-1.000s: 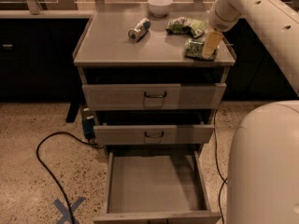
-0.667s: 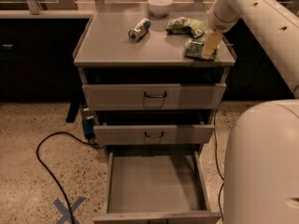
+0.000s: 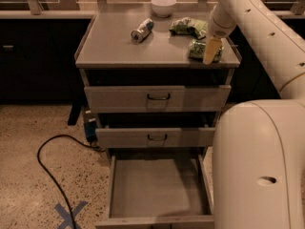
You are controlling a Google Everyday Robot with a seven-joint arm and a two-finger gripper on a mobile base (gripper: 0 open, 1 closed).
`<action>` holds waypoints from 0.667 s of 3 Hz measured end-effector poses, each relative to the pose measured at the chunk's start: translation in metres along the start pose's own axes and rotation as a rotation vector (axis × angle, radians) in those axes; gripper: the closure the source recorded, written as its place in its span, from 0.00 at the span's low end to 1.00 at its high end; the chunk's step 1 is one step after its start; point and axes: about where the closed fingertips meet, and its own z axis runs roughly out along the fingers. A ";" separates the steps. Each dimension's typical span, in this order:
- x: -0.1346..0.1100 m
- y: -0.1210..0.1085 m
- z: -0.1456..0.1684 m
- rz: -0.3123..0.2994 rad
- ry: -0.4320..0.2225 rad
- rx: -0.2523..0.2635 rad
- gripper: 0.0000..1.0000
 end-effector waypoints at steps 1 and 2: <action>0.002 0.003 0.008 0.005 0.005 -0.019 0.18; 0.002 0.003 0.009 0.006 0.005 -0.020 0.43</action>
Offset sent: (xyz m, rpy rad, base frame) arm 0.0025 -0.0009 -0.0078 0.0017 0.0180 -0.0039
